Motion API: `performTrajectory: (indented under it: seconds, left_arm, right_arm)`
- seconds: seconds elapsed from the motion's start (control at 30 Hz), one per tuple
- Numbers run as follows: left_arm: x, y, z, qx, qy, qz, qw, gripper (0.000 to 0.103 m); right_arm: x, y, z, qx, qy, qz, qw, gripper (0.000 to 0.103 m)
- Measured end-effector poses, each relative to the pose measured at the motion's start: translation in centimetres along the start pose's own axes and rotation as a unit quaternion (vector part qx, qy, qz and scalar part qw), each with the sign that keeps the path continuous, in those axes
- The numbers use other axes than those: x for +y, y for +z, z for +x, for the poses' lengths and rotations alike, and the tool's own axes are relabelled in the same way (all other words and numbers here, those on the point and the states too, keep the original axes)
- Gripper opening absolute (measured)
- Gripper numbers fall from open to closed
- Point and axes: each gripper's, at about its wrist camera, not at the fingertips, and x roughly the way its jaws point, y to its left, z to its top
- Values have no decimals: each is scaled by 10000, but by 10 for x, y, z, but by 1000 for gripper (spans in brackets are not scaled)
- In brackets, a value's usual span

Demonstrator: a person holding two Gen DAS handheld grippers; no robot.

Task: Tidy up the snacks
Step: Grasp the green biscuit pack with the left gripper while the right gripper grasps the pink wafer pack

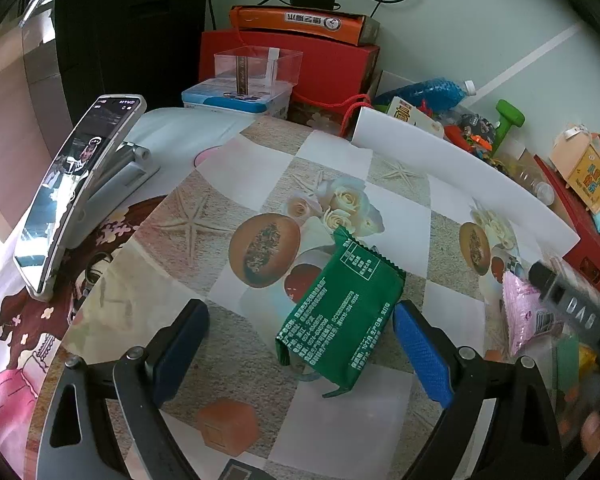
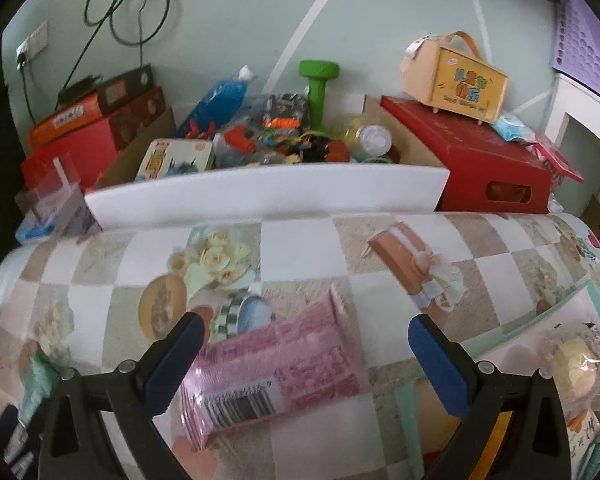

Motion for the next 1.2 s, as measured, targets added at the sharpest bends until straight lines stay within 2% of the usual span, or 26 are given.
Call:
performTrajectory:
  seconds: [0.27, 0.57, 0.77, 0.93, 0.97, 1.0, 1.03, 1.1, 1.2]
  left_arm:
    - [0, 0, 0, -3, 8, 5, 10000, 94]
    - [-7, 1, 4, -91, 63, 144, 9998, 94]
    - [-16, 0, 8, -134, 101, 311, 9994, 94]
    - [-19, 0, 8, -161, 13, 326, 9993, 93]
    - [-19, 0, 8, -171, -18, 309, 9994, 92]
    - [-20, 0, 8, -178, -26, 303, 9994, 89]
    - [-21, 0, 8, -191, -31, 318, 9993, 79]
    - [-24, 0, 8, -197, 5, 375, 9991, 68]
    - [-27, -1, 8, -194, -10, 456, 9988, 63]
  right_arm:
    - [4, -23, -6, 128, 234, -424, 9987, 103]
    - [23, -27, -5, 87, 707, -806, 9942, 100]
    - [26, -30, 2, 270, 1004, -771, 9916, 82]
    - [19, -30, 4, 284, 1054, -593, 9923, 56]
    - [18, -30, 4, 285, 1060, -558, 9924, 55]
    - [17, -29, 4, 286, 1074, -536, 9924, 52]
    - [16, -29, 4, 285, 1086, -527, 9923, 52]
    - [16, -29, 4, 284, 1081, -536, 9923, 52]
    - [15, -29, 3, 278, 1073, -543, 9924, 49]
